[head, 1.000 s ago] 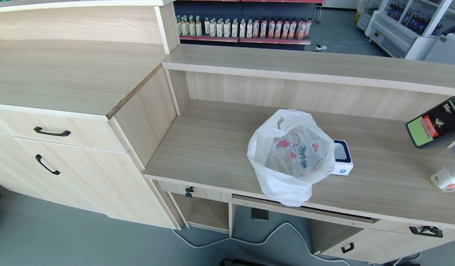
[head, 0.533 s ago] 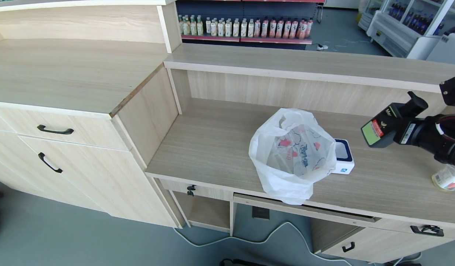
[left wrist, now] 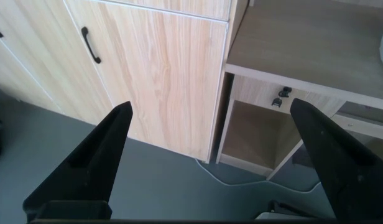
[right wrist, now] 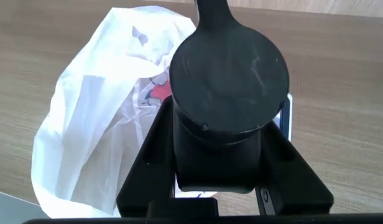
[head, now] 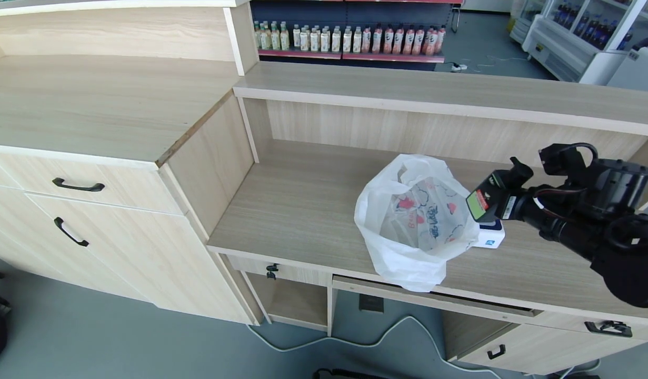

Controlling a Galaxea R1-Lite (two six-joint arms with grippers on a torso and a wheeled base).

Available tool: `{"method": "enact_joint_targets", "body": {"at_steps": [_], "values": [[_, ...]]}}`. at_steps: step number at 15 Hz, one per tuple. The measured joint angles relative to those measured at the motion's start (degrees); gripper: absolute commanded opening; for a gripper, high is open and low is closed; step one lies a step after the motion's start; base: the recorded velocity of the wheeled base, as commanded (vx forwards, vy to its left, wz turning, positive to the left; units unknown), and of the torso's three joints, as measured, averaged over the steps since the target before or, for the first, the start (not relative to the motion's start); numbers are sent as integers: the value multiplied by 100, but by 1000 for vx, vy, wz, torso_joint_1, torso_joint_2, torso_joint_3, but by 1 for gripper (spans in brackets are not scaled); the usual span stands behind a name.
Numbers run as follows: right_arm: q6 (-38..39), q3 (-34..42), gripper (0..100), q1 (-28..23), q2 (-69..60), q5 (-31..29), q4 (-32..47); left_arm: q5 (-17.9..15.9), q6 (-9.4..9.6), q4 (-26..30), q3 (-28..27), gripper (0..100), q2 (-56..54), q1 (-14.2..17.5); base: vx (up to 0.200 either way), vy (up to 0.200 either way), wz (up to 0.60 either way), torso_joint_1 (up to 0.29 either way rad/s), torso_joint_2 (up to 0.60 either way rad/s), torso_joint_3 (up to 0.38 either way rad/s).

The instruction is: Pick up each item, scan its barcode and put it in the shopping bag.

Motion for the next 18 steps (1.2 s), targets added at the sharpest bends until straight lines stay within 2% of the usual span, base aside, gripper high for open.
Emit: {"method": "enact_joint_targets", "body": {"at_steps": [4,7,12,18], "values": [[38,17,0,194,639,6,-357,0,2,-1,0,100,0,0,0,0,0,0,0,0],[9,-300,0,323,1095,11,-636,0,0,-1,5,100,0,0,0,0,0,0,0,0],[-13,-750,0,491,1651,6,-662,0,0,-1,5,100,0,0,0,0,0,0,0,0],[-74,-807,0,562,2020,-11,-812,0,-2,-1,0,100,0,0,0,0,0,0,0,0]]}}
